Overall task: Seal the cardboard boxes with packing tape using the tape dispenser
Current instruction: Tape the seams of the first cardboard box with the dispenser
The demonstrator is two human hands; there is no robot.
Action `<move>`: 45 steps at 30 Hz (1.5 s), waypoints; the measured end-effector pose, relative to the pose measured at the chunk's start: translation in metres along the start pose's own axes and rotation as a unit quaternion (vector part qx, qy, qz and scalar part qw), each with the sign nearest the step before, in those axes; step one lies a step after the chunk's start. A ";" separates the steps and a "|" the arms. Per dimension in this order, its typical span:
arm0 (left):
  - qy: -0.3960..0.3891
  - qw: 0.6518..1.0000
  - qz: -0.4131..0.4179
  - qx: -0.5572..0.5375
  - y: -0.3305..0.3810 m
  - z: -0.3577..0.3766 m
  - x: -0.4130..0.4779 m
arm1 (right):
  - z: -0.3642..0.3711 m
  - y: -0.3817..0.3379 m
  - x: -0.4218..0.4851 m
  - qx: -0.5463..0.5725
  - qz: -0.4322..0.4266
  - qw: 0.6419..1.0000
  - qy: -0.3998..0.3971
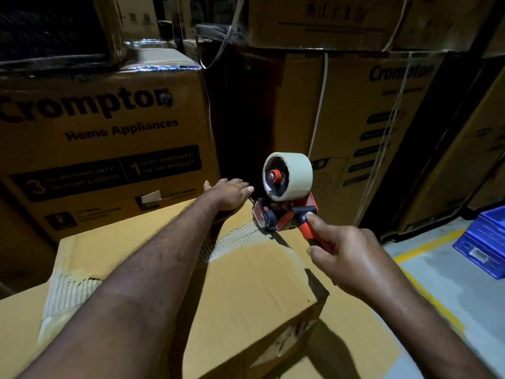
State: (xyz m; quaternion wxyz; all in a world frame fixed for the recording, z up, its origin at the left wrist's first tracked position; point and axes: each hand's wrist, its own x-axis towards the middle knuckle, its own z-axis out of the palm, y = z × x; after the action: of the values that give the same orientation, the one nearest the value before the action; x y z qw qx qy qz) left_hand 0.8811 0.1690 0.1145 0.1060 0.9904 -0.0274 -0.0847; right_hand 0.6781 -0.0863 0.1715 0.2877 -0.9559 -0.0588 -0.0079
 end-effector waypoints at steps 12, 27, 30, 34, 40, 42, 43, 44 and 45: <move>0.047 0.998 -0.030 0.003 0.020 0.005 -0.017 | -0.013 0.007 -0.043 0.003 0.031 0.999 0.013; 0.001 0.999 0.028 0.044 0.052 0.023 -0.043 | -0.016 0.015 -0.056 0.018 0.031 0.999 0.011; 0.000 0.999 0.027 0.036 0.052 0.020 -0.046 | -0.021 0.024 -0.074 0.018 0.042 0.999 0.010; -0.002 0.999 0.031 0.027 0.050 0.019 -0.052 | -0.018 0.021 -0.091 0.012 0.053 0.998 0.023; 0.048 0.995 0.092 -0.002 0.072 0.024 -0.107 | -0.015 0.013 -0.100 -0.015 0.035 0.998 0.043; 0.025 0.985 0.173 0.004 0.073 0.032 -0.141 | -0.014 0.015 -0.101 -0.006 0.038 0.998 0.044; 0.011 0.980 0.197 0.008 0.070 0.034 -0.156 | -0.014 0.018 -0.101 0.001 0.040 0.998 0.045; -0.006 0.979 0.205 0.015 0.068 0.034 -0.168 | -0.013 0.022 -0.100 0.009 0.040 0.998 0.046; -0.028 0.979 0.200 0.025 0.067 0.034 -0.178 | -0.012 0.025 -0.099 0.016 0.040 0.998 0.048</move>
State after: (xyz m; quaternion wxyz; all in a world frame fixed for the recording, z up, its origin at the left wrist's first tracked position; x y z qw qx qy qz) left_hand 0.6978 0.1095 0.1252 0.0949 0.9643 -0.2304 -0.0892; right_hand 0.5827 -0.1242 0.1626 0.3055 -0.9513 -0.0070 -0.0418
